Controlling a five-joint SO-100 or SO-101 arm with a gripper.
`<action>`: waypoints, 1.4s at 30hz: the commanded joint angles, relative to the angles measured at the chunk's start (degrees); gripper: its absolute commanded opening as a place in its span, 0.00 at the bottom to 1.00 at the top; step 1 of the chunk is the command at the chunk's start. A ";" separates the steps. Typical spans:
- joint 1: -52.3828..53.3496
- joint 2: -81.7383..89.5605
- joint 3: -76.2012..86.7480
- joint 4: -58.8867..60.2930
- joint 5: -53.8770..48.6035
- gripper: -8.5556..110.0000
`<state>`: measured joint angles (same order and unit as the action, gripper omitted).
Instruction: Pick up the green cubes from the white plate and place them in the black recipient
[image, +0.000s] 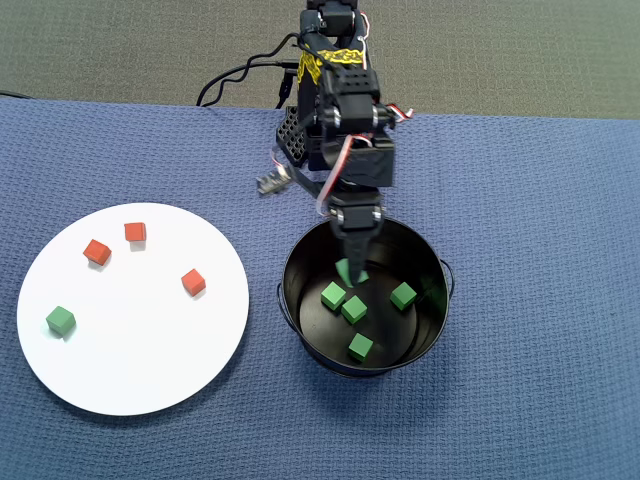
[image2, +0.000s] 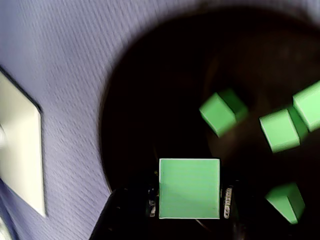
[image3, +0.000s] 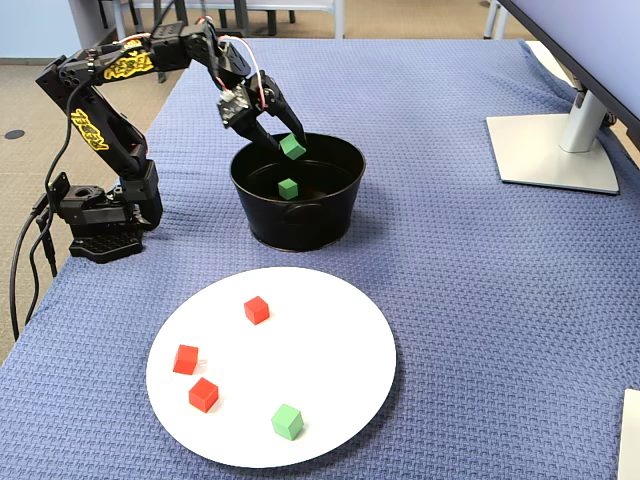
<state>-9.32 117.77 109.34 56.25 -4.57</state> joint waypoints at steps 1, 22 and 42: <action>-4.92 1.23 -0.26 -2.81 0.35 0.10; 39.29 -29.09 -42.98 8.53 -42.36 0.29; 58.62 -49.57 -41.92 -17.67 -97.82 0.31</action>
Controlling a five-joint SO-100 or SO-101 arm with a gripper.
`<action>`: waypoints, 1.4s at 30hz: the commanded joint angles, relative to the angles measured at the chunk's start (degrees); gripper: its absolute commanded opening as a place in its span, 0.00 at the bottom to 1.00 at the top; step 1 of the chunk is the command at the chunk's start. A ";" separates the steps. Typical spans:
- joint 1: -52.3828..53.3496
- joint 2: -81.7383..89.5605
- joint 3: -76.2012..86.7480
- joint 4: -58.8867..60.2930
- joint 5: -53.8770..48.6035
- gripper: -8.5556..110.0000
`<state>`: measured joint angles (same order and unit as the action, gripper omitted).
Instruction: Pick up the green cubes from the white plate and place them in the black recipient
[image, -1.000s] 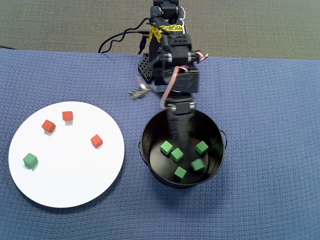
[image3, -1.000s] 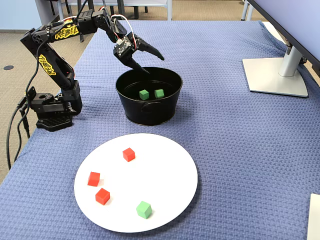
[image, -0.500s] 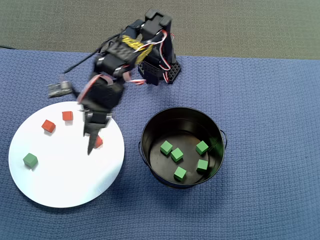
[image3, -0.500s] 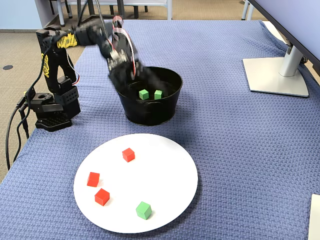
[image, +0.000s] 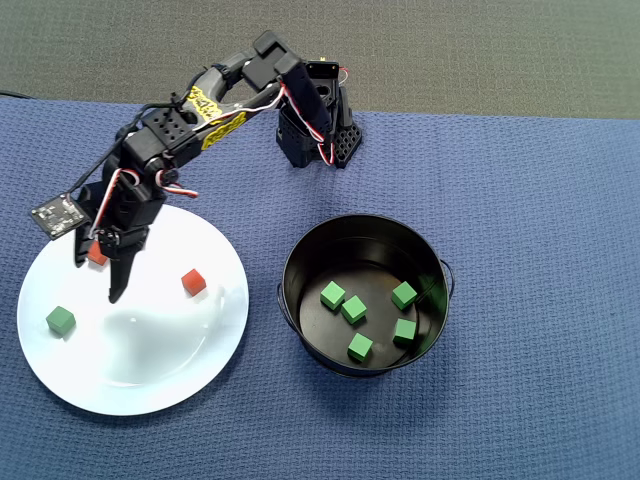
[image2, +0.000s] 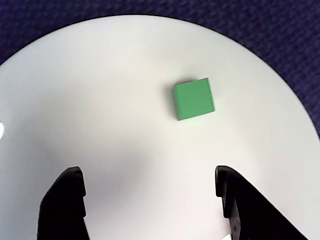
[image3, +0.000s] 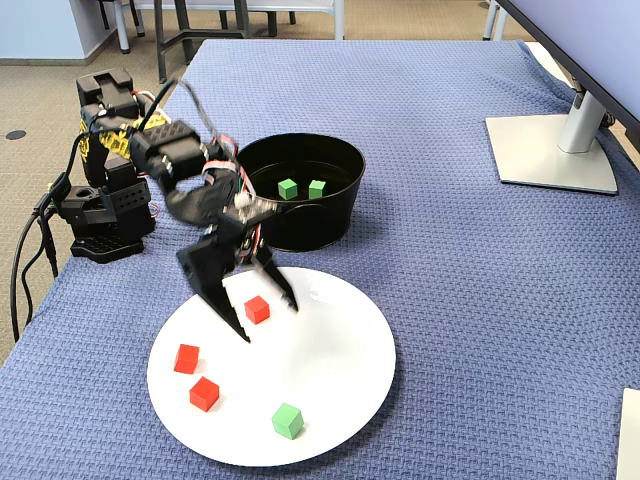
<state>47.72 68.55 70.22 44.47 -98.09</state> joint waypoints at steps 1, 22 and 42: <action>2.02 -1.41 -2.37 -8.35 -5.01 0.32; 4.04 -14.94 -6.15 -21.71 -8.88 0.30; -0.18 -18.11 -4.13 -25.93 -6.77 0.29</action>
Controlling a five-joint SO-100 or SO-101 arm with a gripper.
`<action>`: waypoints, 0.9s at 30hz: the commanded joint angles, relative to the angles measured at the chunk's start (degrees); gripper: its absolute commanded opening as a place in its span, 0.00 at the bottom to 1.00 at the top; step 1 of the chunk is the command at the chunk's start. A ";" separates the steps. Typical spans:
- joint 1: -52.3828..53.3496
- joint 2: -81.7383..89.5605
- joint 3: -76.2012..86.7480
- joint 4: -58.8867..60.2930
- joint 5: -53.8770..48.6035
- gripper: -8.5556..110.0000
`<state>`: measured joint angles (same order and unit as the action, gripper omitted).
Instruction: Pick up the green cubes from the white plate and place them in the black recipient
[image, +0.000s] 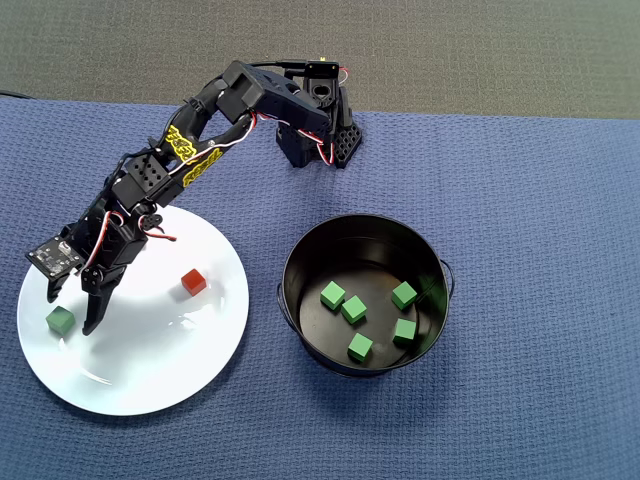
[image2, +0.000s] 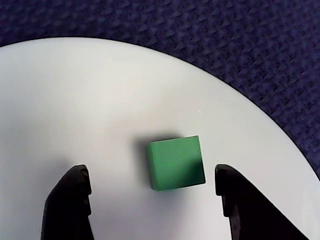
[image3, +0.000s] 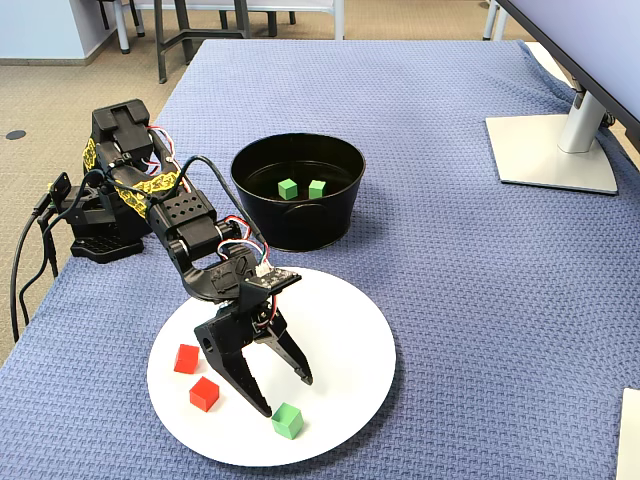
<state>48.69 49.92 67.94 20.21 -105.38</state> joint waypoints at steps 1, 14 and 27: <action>-1.14 0.00 -2.29 -1.67 0.44 0.29; -1.32 -2.55 -4.83 -1.32 1.05 0.31; -0.70 -5.89 -10.28 0.18 1.23 0.30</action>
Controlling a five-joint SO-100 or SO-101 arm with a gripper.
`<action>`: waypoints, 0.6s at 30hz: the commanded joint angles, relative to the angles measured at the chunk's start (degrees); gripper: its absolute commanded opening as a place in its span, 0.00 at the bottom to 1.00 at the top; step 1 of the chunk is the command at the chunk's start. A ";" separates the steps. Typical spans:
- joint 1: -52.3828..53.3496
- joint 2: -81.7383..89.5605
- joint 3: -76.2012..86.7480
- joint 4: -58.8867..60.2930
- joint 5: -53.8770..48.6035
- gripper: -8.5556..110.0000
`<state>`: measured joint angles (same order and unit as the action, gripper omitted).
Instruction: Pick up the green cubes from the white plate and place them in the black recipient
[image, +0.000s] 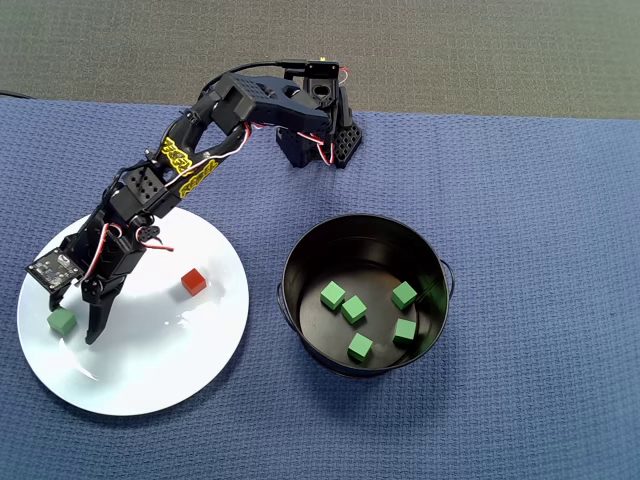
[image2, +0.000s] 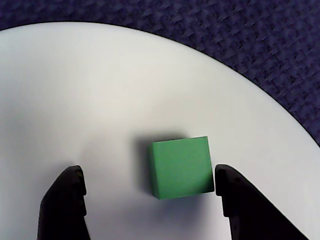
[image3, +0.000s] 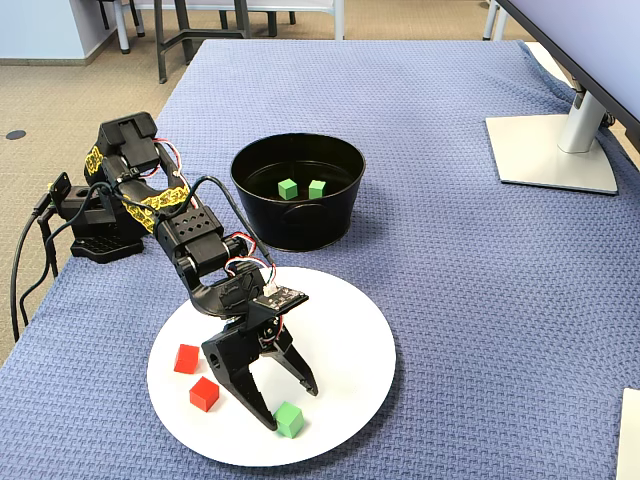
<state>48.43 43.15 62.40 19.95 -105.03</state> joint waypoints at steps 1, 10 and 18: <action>-0.44 0.62 -5.10 0.53 0.88 0.30; -0.18 -1.49 -7.03 0.44 1.05 0.27; 0.00 -2.64 -8.17 0.79 1.14 0.22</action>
<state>48.43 39.38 57.92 20.21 -104.68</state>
